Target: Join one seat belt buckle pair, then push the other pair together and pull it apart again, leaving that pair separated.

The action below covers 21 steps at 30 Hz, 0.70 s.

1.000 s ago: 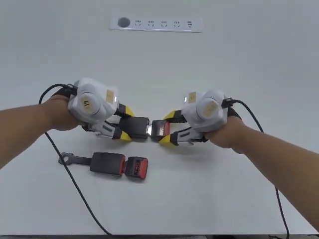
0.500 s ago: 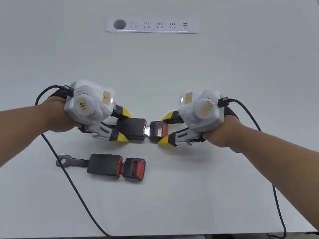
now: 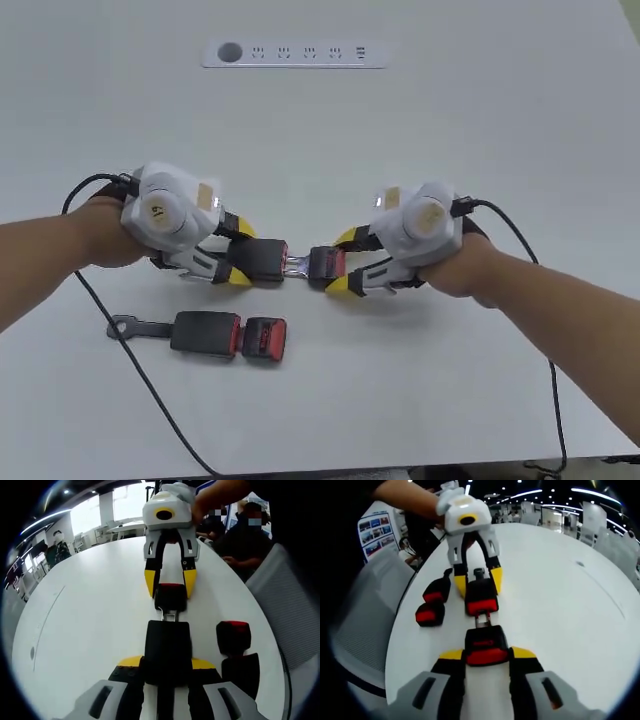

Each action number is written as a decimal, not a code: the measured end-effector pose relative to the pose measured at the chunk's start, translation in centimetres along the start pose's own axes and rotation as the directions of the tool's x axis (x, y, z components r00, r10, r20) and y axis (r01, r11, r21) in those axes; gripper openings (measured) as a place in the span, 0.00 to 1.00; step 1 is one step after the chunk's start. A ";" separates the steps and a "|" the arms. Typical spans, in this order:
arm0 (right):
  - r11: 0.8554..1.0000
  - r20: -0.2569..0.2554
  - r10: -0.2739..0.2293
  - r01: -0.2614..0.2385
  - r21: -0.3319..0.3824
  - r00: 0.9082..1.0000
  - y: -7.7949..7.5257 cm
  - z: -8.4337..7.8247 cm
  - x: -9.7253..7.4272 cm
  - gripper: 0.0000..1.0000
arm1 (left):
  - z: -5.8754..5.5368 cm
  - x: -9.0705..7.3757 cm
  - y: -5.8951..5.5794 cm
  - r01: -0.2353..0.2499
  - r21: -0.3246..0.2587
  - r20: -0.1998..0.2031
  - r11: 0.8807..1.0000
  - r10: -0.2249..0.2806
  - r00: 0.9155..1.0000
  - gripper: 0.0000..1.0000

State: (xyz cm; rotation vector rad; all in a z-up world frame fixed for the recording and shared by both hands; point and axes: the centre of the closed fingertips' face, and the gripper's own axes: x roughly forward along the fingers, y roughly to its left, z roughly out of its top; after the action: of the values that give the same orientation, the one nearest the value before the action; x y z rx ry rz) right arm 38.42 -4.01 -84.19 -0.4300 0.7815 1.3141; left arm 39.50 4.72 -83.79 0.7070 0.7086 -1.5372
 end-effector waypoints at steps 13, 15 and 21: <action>1.000 0.016 -0.019 0.018 0.024 1.000 0.0 -2.7 -3.2 0.34 | 0.0 0.0 0.0 -0.001 -0.004 -0.001 1.000 0.001 1.000 0.34; 0.999 0.016 -0.025 0.024 0.034 1.000 -0.1 -3.2 -3.6 0.34 | 0.0 0.0 0.0 -0.001 -0.005 -0.001 1.000 0.001 1.000 0.34; 0.999 0.006 -0.031 0.031 0.029 0.999 -0.3 -4.7 -4.9 0.34 | 0.0 0.0 0.0 -0.001 -0.003 -0.003 1.000 0.001 1.000 0.34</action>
State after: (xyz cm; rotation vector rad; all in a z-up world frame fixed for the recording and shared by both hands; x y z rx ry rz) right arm 37.23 -10.67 -83.94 -0.4133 0.7844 1.2733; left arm 39.51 4.71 -83.77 0.7076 0.7132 -1.5340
